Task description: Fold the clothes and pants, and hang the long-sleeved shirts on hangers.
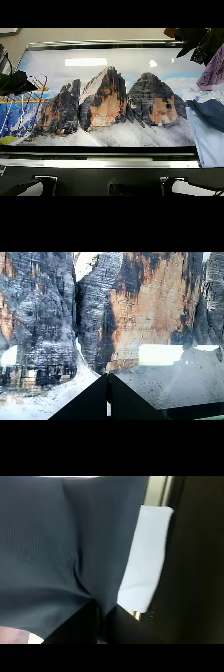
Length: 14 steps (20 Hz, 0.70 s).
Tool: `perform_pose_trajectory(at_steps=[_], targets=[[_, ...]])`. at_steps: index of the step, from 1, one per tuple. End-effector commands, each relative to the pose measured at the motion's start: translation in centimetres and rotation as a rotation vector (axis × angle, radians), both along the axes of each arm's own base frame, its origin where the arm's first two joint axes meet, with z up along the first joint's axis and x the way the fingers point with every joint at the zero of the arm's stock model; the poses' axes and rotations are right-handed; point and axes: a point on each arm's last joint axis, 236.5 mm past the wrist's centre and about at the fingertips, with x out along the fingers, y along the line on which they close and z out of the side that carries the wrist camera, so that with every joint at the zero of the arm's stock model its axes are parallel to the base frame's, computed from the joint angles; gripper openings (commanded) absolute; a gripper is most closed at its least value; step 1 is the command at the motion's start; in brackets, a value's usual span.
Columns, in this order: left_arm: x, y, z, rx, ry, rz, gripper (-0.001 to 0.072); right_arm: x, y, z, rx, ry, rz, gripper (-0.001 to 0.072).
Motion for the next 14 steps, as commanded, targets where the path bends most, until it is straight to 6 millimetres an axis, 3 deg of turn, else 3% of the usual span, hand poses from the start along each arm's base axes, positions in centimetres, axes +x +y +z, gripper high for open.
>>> perform_pose_trajectory(at_steps=[1,5,14], targets=[[0.0,0.0,0.0,0.0,0.0,0.001,0.0014,-2.8,0.2,-3.1,0.037,0.161,0.038,0.0026],[0.0,0.0,0.0,0.0,0.0,0.001,0.0014,-5.2,0.4,-5.2,0.049,0.279,0.055,0.0026],[0.0,0.0,0.0,0.0,0.0,0.001,0.0014,-8.4,1.2,-7.3,0.069,0.394,0.08,0.0028]])
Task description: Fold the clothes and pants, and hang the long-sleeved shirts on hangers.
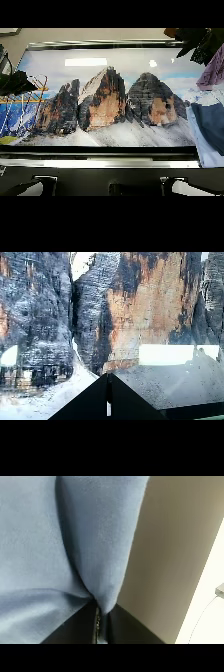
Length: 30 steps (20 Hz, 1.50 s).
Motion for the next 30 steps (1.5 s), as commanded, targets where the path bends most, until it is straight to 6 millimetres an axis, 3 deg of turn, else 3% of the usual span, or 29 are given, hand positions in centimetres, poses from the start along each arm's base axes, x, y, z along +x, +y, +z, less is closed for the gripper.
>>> perform_pose_trajectory(at_steps=[1,6,7,9,12,14,16,18,20,22,23,26,28,30], targets=[[0.0,0.1,0.0,0.0,0.0,0.001,0.0014,-1.0,0.3,-0.8,0.014,0.043,0.006,0.0028],[0.0,0.1,0.0,0.0,0.0,0.001,0.0014,-1.1,0.1,-0.7,0.004,0.049,0.012,0.0036],[0.0,0.1,0.0,0.0,0.0,0.001,0.0014,-1.2,0.1,-0.7,0.008,0.054,0.014,0.0086],[0.0,0.1,0.0,0.0,0.0,0.001,0.0014,-1.9,0.0,-0.1,-0.007,0.089,0.004,0.0307],[0.0,0.1,0.0,0.001,0.0,0.001,0.0014,-2.6,-0.4,0.6,-0.006,0.14,0.036,0.033],[0.0,0.3,-0.1,0.009,0.001,0.004,0.0014,-2.2,-0.5,0.6,0.005,0.126,0.062,0.0398],[0.0,0.9,-0.5,0.045,0.007,0.014,0.0015,-0.4,0.0,-0.1,0.031,0.013,0.099,0.0367],[0.0,1.7,-1.4,0.108,0.021,0.015,0.0014,4.4,1.9,-1.0,0.1,-0.222,0.21,0.0304],[0.1,1.6,-3.1,0.151,0.029,-0.016,0.0014,11.7,6.0,-0.6,0.183,-0.488,0.414,0.0146],[-0.2,0.7,-5.5,0.154,0.054,-0.046,0.0014,17.7,12.9,0.5,0.29,-0.653,0.652,0.0096],[-0.8,0.2,-7.0,0.154,0.082,-0.06,0.0013,19.3,16.7,0.7,0.349,-0.679,0.756,0.0071],[-4.1,-0.8,-11.2,0.146,0.174,-0.083,0.0013,20.4,27.6,0.8,0.48,-0.644,1.056,0.0028],[-6.2,-1.0,-12.5,0.146,0.205,-0.089,0.0013,19.9,33.0,0.9,0.527,-0.623,1.201,0.0029],[-7.6,-0.7,-13.0,0.16,0.213,-0.087,0.0014,19.2,36.8,1.0,0.559,-0.602,1.322,0.003]])
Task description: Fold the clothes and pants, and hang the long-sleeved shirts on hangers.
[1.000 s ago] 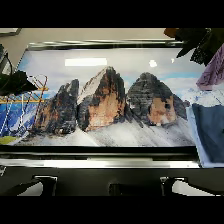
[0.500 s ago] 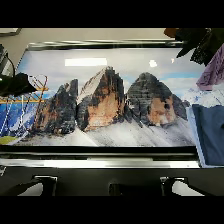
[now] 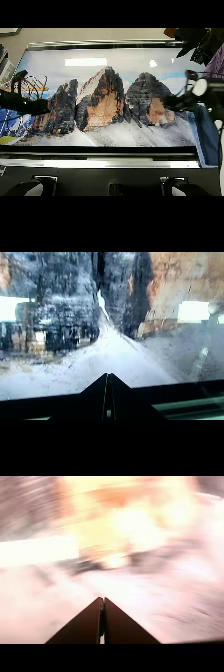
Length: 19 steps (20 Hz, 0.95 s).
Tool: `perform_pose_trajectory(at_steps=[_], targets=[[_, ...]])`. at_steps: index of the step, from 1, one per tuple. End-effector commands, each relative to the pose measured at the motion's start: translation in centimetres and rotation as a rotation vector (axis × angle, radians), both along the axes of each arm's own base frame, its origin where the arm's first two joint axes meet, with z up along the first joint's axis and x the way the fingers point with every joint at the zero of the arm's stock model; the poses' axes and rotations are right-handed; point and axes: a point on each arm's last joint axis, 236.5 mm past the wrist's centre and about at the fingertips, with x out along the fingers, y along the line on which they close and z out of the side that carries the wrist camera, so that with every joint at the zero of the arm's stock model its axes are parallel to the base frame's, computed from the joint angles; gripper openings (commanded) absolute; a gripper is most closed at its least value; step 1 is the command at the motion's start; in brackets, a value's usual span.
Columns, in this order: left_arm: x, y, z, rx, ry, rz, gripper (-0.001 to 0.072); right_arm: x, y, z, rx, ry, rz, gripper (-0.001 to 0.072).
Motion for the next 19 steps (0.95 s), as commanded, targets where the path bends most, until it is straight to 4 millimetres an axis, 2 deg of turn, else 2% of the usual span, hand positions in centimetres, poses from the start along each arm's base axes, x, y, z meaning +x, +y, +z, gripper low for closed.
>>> perform_pose_trajectory(at_steps=[1,4,7,19], targets=[[-2.4,0.4,-1.5,0.034,0.017,-0.005,0.0013,-0.9,8.7,0.5,0.027,-0.041,0.263,0.003],[-2.7,1.9,-1.1,0.1,-0.005,0.001,0.0014,-1.4,10.1,0.5,0.027,-0.046,0.305,0.003],[-4.0,2.0,-1.4,0.102,0.054,0.008,0.0014,-1.5,9.3,0.4,-0.006,-0.033,0.304,0.003],[-4.0,2.0,-1.4,0.103,0.054,0.009,0.0015,-1.9,9.2,0.2,-0.01,-0.014,0.305,0.003]])
